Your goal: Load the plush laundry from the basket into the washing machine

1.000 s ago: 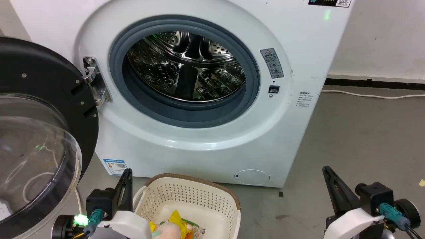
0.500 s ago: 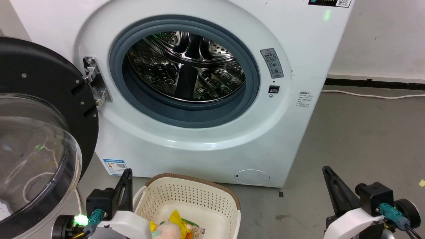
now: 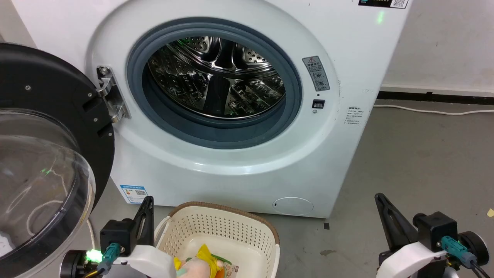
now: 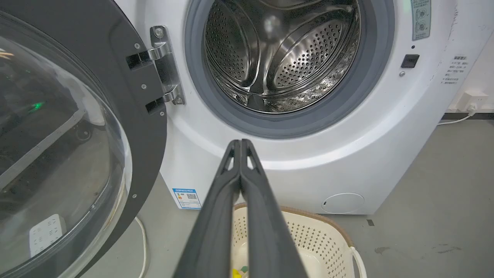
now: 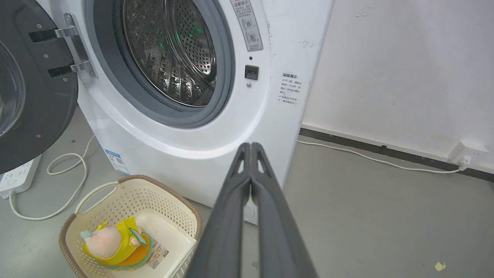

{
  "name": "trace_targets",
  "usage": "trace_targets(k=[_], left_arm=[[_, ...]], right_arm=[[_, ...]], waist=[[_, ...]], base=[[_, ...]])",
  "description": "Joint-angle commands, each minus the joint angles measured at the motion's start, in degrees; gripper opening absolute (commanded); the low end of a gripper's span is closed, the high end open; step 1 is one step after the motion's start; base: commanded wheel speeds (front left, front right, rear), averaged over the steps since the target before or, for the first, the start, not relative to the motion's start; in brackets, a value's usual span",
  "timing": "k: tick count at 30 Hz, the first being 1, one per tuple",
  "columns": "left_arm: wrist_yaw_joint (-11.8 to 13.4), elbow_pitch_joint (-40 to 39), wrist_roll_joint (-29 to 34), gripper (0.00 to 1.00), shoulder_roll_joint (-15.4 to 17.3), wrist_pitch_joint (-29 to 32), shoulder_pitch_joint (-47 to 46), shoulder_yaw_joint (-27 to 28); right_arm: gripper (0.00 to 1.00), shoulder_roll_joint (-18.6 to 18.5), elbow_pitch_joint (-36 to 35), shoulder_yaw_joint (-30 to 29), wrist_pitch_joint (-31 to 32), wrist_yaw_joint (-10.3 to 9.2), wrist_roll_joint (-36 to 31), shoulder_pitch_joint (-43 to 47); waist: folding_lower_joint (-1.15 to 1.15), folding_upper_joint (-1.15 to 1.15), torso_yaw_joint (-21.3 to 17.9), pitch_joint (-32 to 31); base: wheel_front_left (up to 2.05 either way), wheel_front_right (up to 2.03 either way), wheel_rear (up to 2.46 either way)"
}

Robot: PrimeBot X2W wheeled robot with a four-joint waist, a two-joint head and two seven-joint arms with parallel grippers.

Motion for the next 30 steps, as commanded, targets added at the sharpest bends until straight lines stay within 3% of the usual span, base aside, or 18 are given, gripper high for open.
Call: trace_targets(k=[1, 12, 13, 30], left_arm=[[0.1, -0.2, 0.2, 0.00, 0.0, 0.0, -0.9, 0.0], [0.0, 0.0, 0.0, 0.00, 0.0, 0.0, 0.0, 0.0], [0.0, 0.0, 0.0, 1.00, 0.0, 0.0, 0.0, 0.0], [-0.3, 1.1, -1.7, 1.00, 0.0, -1.8, -0.1, -1.2]], right_arm=[[0.00, -0.1, 0.1, -0.1, 0.0, 0.03, -0.4, -0.7], [0.00, 0.0, 0.0, 0.0, 0.0, 0.00, 0.1, 0.0], [1.00, 0.0, 0.0, 0.0, 0.0, 0.00, 0.1, 0.0], [1.00, 0.0, -0.5, -0.6, -1.8, 0.00, 1.9, 0.6]], waist=[[0.00, 0.00, 0.0, 0.0], [0.00, 0.00, 0.0, 0.0], [0.00, 0.00, 0.0, 0.0], [0.00, 0.00, -0.1, 0.8]], base=[[0.00, 0.00, 0.00], [0.00, 0.00, 0.00], [0.00, 0.00, 0.00], [0.00, 0.00, 0.00]])
